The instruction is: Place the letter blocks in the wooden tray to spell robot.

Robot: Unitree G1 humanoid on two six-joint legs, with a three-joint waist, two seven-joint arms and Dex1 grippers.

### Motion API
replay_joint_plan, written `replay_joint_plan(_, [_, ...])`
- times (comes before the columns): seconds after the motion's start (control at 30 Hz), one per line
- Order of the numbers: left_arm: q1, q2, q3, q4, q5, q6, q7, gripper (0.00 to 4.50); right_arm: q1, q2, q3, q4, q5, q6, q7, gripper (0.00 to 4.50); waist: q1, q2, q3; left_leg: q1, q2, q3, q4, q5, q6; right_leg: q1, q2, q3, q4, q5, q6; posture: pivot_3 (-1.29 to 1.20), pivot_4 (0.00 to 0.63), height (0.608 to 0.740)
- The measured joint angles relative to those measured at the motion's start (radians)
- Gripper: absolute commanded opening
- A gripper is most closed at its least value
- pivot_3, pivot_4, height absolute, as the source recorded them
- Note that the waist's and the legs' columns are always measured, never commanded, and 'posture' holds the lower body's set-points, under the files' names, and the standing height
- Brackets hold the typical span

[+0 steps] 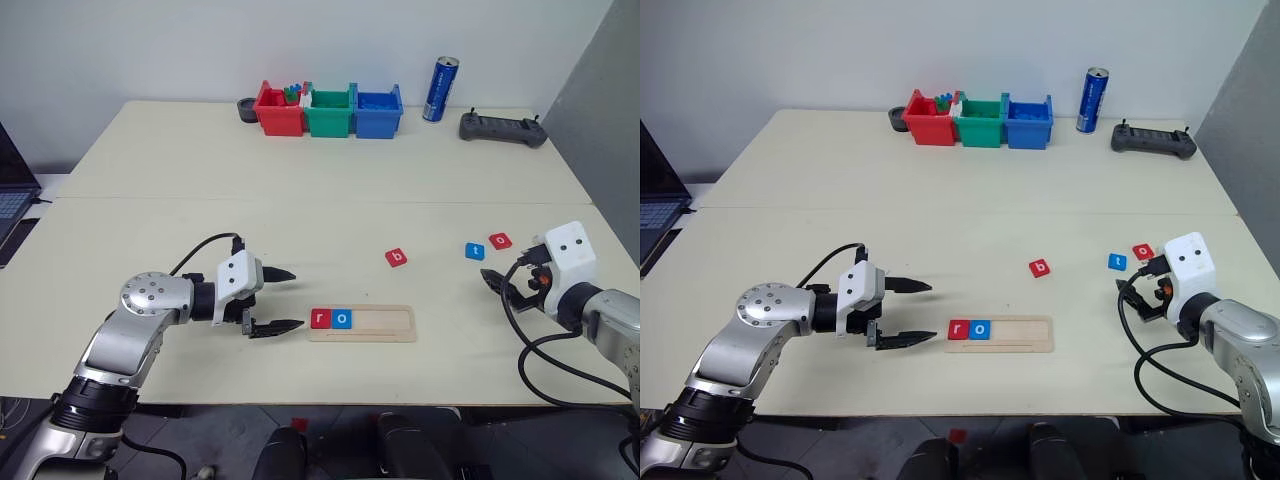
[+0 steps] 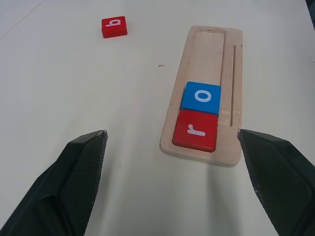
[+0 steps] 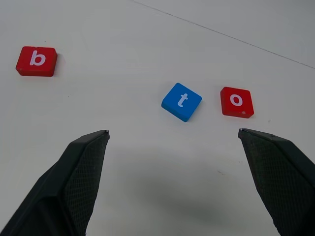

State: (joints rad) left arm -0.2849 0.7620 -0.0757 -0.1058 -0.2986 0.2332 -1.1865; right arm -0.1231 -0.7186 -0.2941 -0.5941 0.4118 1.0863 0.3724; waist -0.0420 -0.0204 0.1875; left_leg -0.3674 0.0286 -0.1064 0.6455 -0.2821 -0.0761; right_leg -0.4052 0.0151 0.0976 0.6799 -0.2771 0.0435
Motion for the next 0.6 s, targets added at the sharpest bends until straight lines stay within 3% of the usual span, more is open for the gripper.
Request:
replay_joint_plan(0.23, [0.001, -0.002, 0.001, 0.003, 0.006, -0.026, 0.020, 4.47, -0.003, 0.007, 0.031, 0.000, 0.011, -0.038, 0.041, 4.50, -0.001, 0.000, 0.000, 0.000, 0.000, 0.000, 0.000, 0.000, 0.000, 0.000, 0.000, 0.000, 0.000, 0.000, 0.000, 0.00, 0.150, 0.740])
replay_joint_plan(0.43, [0.003, -0.004, 0.005, 0.039, 0.014, -0.067, 0.042, 4.47, -0.098, 0.106, 0.137, 0.017, 0.034, -0.088, 0.047, 4.50, -0.012, 0.000, 0.000, 0.000, 0.000, 0.000, 0.000, 0.000, 0.000, 0.000, 0.000, 0.000, 0.000, 0.000, 0.000, 0.00, 0.150, 0.740])
replay_joint_plan(0.6, [0.005, -0.009, 0.008, 0.045, 0.011, -0.073, 0.054, 4.47, -0.224, 0.192, 0.262, 0.130, -0.036, -0.143, -0.009, 4.50, -0.016, 0.000, 0.000, 0.000, 0.000, 0.000, 0.000, 0.000, 0.000, 0.000, 0.000, 0.000, 0.000, 0.001, -0.002, 0.00, 0.150, 0.740])
